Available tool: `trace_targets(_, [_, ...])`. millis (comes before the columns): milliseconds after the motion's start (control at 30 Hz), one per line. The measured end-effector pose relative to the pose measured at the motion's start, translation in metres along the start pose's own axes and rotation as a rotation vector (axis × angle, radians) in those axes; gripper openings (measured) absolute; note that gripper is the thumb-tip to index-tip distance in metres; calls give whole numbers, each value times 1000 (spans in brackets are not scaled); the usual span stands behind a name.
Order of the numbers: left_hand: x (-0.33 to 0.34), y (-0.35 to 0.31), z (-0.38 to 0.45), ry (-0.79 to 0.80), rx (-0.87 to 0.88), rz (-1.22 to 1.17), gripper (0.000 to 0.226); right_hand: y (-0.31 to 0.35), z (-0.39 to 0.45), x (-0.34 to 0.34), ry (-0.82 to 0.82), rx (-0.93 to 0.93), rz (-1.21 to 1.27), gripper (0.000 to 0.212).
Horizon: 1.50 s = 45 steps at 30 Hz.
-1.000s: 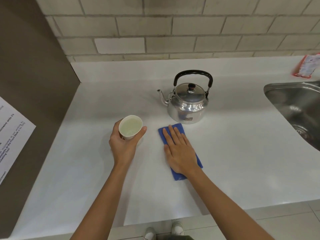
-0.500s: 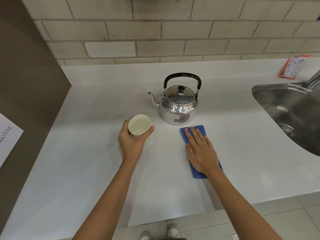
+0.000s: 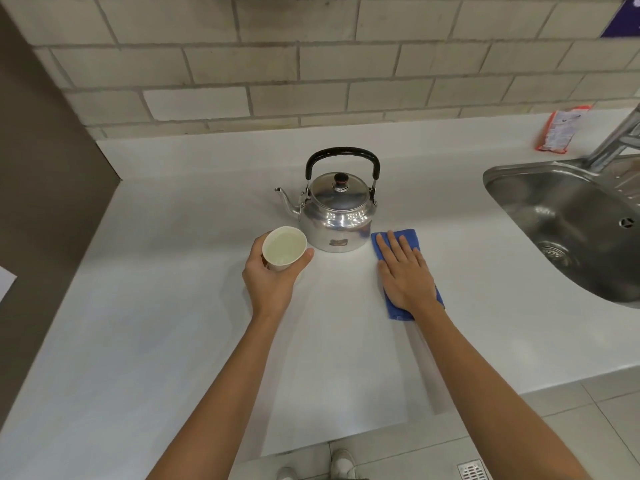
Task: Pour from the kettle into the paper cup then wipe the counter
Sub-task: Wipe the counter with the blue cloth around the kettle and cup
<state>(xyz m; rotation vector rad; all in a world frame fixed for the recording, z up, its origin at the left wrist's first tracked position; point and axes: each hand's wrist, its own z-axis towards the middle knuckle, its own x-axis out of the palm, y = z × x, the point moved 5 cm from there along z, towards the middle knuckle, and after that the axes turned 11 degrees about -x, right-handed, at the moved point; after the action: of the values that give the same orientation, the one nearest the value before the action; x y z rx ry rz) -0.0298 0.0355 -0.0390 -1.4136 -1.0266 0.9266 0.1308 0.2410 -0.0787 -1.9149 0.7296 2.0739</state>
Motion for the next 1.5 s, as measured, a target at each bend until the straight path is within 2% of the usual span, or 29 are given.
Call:
trace_targets(200, [0,-2,0,-7,-5,14,58,10,-42,6,-17,-137,11,55])
trace_targets(300, [-4,-2,-1,25,-28,27,66,-5,-37,2,-37,-68,38,54])
trace_targets(467, [-9,-11,-4,150,-14,63,95,-15,-4,-3,-13,52,8,55])
trace_targets(533, [-12,-28,5,136,33,57,86,-15,-6,0,-13,24,1,55])
trace_targets(633, [-8,-64,32,119,132,119,61,-19,-10,2,-13,-10,21,54])
trace_targets(700, [6,-88,53,140,197,193,46,-20,-9,1,-25,-3,20,54])
trace_targets(767, [31,-109,70,193,265,304,41,-18,-8,1,-38,3,12,54])
trace_targets(933, [108,-133,85,399,512,786,49,-18,-7,1,-37,2,4,54])
trace_targets(1033, [135,-131,84,435,625,939,47,-18,-9,1,-50,4,11,55])
trace_targets(1200, [152,-120,84,439,756,1090,46,-16,-9,2,-52,17,-5,56])
trace_targets(1400, [151,-121,83,389,836,1134,67,-14,-4,3,-48,25,-13,56])
trace_targets(1500, [150,-129,85,341,834,1110,69,-15,5,3,-41,17,-9,57])
